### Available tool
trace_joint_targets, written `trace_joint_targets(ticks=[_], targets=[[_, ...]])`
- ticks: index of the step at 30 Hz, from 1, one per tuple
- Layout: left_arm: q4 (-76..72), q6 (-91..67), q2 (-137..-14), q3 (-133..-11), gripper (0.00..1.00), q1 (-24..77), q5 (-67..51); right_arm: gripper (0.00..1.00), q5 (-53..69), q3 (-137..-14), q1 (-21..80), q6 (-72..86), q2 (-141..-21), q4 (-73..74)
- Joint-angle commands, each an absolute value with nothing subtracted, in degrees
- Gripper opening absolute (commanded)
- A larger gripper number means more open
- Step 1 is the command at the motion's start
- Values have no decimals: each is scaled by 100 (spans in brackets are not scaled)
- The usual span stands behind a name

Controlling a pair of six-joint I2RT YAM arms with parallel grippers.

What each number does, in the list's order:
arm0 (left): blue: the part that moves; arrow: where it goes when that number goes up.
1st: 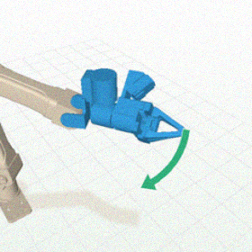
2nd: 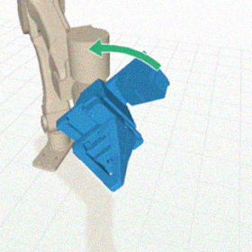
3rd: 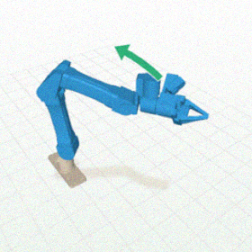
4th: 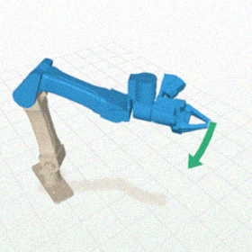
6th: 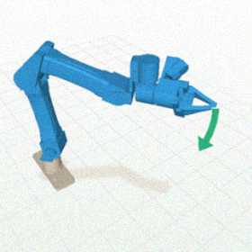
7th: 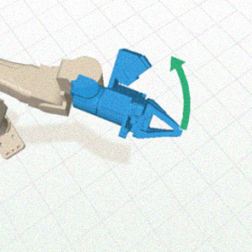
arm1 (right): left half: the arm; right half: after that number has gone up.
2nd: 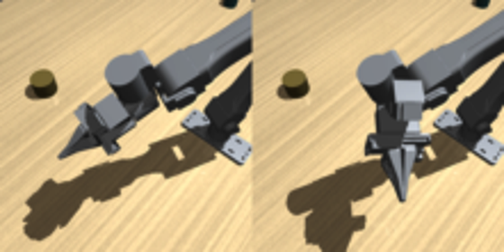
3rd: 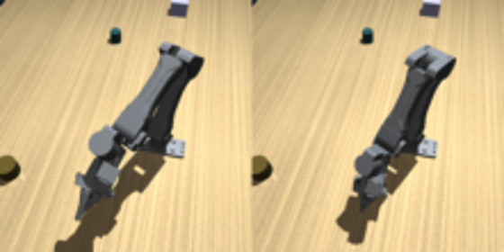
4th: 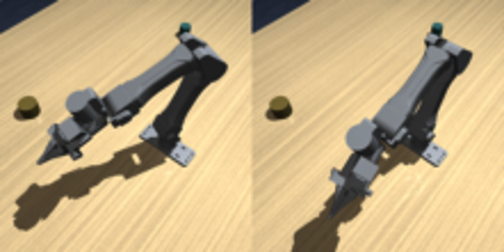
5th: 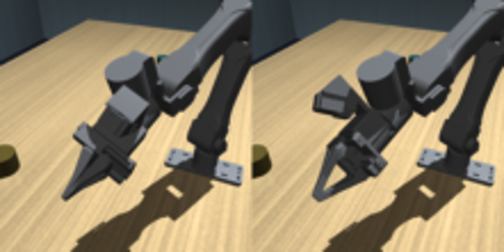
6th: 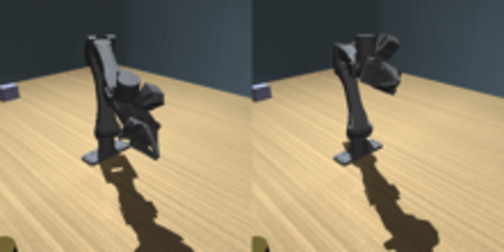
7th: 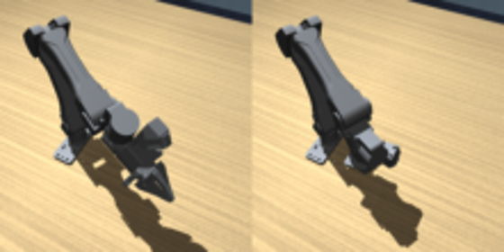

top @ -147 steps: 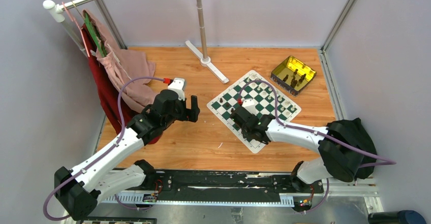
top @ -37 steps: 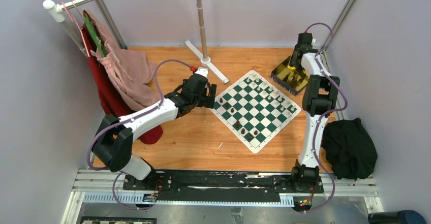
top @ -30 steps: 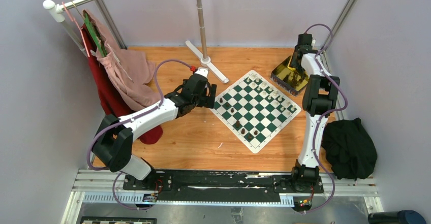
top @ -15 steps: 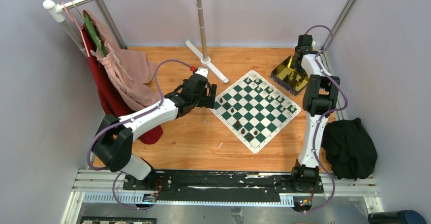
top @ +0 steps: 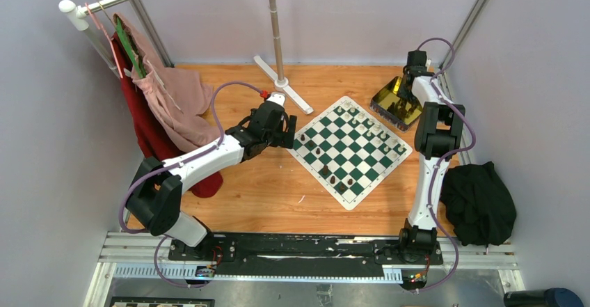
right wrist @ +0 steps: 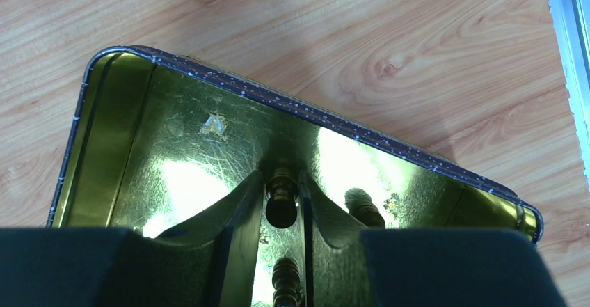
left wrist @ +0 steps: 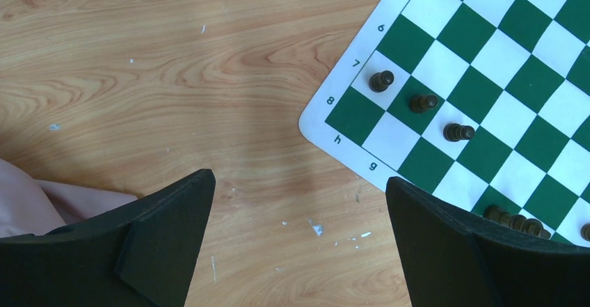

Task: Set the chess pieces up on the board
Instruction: Pick up the chess piece from the storage box.

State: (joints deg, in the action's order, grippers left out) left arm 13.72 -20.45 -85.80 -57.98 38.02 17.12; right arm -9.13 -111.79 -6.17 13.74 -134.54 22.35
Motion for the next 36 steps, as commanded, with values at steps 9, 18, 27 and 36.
trace_joint_targets(ticks=[9,18,27,36], targets=[[1340,-2101,-8566,-5920,100,3819,1723,21,-861,-11041,-693,1411,-13288,2213],[1380,-2101,-8490,-5911,100,3815,1736,8,-856,-11063,-694,1413,-13199,2214],[1368,-2174,-8392,-5814,100,3814,1758,0,-754,-11127,-694,1437,-13153,2185],[1380,-2171,-8347,-5801,100,3817,1784,0,-621,-11112,-694,1595,-13164,2172]])
